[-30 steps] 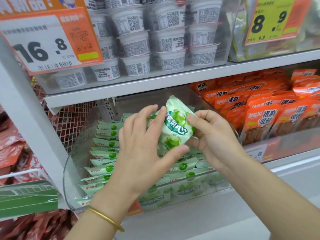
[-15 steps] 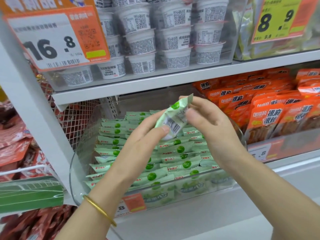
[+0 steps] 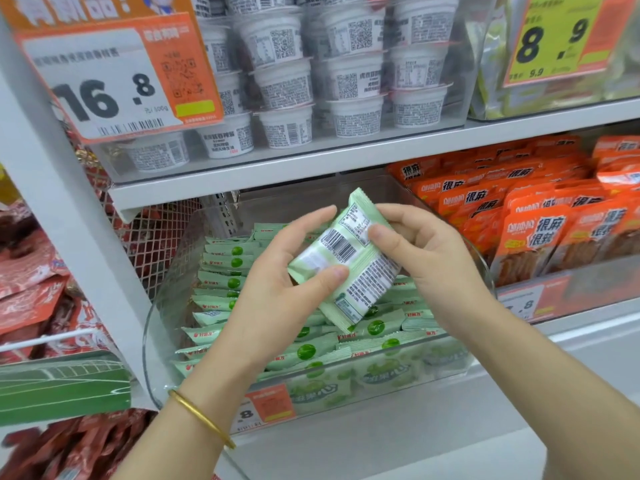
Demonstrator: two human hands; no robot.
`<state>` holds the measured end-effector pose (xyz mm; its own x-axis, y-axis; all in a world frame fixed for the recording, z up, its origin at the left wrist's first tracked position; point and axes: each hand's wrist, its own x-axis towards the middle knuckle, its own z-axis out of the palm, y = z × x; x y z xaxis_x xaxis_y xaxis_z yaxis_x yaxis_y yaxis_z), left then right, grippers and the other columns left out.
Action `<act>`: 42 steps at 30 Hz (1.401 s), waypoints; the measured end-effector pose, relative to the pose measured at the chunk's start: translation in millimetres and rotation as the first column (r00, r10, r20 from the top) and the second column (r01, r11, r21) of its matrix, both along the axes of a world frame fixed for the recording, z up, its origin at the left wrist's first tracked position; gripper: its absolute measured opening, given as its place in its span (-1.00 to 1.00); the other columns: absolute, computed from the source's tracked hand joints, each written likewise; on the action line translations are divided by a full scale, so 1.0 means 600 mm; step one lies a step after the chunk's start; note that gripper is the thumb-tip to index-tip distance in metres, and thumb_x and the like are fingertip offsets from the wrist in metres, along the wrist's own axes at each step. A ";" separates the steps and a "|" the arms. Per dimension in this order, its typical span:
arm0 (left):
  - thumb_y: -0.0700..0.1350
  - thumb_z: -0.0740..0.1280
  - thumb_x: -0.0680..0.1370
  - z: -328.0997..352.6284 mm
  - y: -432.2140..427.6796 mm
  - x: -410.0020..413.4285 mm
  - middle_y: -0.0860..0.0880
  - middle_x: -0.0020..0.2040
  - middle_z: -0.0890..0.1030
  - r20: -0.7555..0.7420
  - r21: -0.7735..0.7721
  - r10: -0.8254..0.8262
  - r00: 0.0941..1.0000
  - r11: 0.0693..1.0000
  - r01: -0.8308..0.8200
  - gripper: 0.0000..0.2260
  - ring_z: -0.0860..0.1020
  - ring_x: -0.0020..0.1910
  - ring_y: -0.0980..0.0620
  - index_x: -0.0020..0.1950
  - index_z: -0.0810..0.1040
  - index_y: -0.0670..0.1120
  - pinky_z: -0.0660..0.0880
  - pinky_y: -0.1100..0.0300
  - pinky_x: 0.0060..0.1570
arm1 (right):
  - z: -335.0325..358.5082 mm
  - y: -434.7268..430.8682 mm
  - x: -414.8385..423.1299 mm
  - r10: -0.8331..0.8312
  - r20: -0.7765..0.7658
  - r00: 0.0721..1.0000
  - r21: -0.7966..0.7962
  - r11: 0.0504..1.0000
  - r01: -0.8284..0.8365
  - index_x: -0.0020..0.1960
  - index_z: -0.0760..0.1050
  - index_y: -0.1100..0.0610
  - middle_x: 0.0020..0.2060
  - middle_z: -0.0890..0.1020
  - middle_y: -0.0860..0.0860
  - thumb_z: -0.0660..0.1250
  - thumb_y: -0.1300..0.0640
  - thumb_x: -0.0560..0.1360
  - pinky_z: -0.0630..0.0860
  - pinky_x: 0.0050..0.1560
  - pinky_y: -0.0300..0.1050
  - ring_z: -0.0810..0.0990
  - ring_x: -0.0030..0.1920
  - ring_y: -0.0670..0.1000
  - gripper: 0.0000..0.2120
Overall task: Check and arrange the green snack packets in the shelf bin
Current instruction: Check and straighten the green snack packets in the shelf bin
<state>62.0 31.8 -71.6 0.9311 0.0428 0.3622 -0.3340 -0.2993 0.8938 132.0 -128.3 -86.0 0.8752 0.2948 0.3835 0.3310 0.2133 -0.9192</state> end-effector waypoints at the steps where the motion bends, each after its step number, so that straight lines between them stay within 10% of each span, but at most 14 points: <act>1: -0.25 0.40 0.47 0.001 0.002 0.000 0.22 0.15 0.56 -0.009 -0.036 -0.011 1.000 0.999 0.011 -0.53 0.60 0.09 0.12 0.23 0.50 0.25 0.56 0.04 0.09 | 0.001 -0.001 0.001 0.022 -0.035 0.999 0.041 0.999 -0.020 0.07 0.57 0.09 -0.12 0.70 0.00 0.34 0.09 0.40 0.53 -0.21 -0.27 0.66 -0.16 -0.09 -0.74; 15: -0.22 0.49 0.28 0.001 0.006 0.003 0.24 0.08 0.60 -0.041 -0.106 -0.126 0.991 0.987 0.121 -0.47 0.59 0.07 0.20 0.19 0.56 0.15 0.56 0.25 -0.02 | -0.005 -0.003 0.005 -0.048 -0.107 0.993 0.098 0.994 0.058 0.01 0.58 0.15 -0.17 0.71 0.04 0.31 0.29 0.49 0.56 -0.19 -0.22 0.67 -0.17 -0.04 -0.86; 25: -0.13 0.34 0.53 -0.013 0.024 0.036 -0.17 0.15 0.46 -0.101 -0.206 0.100 0.990 0.971 -0.119 -0.76 0.48 0.10 -0.12 0.02 0.48 0.25 0.46 -0.07 0.03 | -0.002 -0.011 0.009 -0.020 -0.130 0.991 -0.004 1.000 0.020 0.06 0.62 0.07 -0.07 0.65 0.02 0.07 0.43 0.53 0.63 -0.20 -0.05 0.62 -0.29 -0.08 -0.58; 31: -0.19 0.29 0.57 -0.008 0.021 0.063 -0.18 0.01 0.62 -0.351 -0.356 -0.011 0.936 0.926 -0.123 -0.81 0.59 -0.27 0.00 0.14 0.48 0.04 0.42 0.27 -0.48 | -0.018 -0.008 0.028 -0.043 0.291 0.956 -0.420 0.892 0.168 0.11 0.56 -0.11 0.20 0.40 -0.18 0.46 0.39 0.34 0.36 0.08 -0.49 0.42 0.18 -0.30 -0.51; 34: -0.15 0.28 0.58 -0.003 0.018 0.083 -0.12 -0.12 0.65 -0.385 -0.354 -0.002 0.923 0.924 -0.145 -0.85 0.60 -0.34 -0.03 0.14 0.47 -0.01 0.40 0.24 -0.53 | -0.026 -0.002 0.042 -0.037 0.432 0.901 -0.441 0.863 0.247 0.13 0.60 -0.01 0.11 0.55 -0.18 0.47 0.39 0.33 0.42 0.18 -0.33 0.50 0.15 -0.21 -0.54; 37: -0.06 0.18 0.63 -0.008 0.026 0.115 -0.01 -0.03 0.62 -0.307 -0.105 0.257 0.916 0.948 -0.301 -0.84 0.60 -0.28 0.01 0.16 0.47 -0.02 0.53 0.08 -0.33 | -0.025 0.003 0.056 -0.176 0.506 0.845 -0.474 0.761 0.443 0.12 0.62 0.01 0.02 0.65 -0.13 0.46 0.29 0.37 0.51 0.13 -0.10 0.59 0.07 -0.12 -0.64; 42: -0.05 0.03 0.66 -0.052 0.063 0.176 -0.14 0.42 0.35 -0.055 0.570 0.448 0.892 0.748 -0.340 -0.64 0.29 0.40 -0.10 0.41 0.35 -0.11 0.22 0.15 0.36 | -0.006 0.029 0.105 -0.207 0.649 0.732 -0.564 0.515 0.645 0.17 0.58 0.08 0.06 0.64 0.04 0.40 0.07 0.46 0.52 0.02 -0.04 0.60 0.04 0.09 -0.71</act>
<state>167.3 69.4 -103.0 0.9237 0.2722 0.2698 0.0695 -0.8113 0.5805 195.3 -111.2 -89.8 0.7480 0.2897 0.5972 0.5797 -0.7234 -0.3750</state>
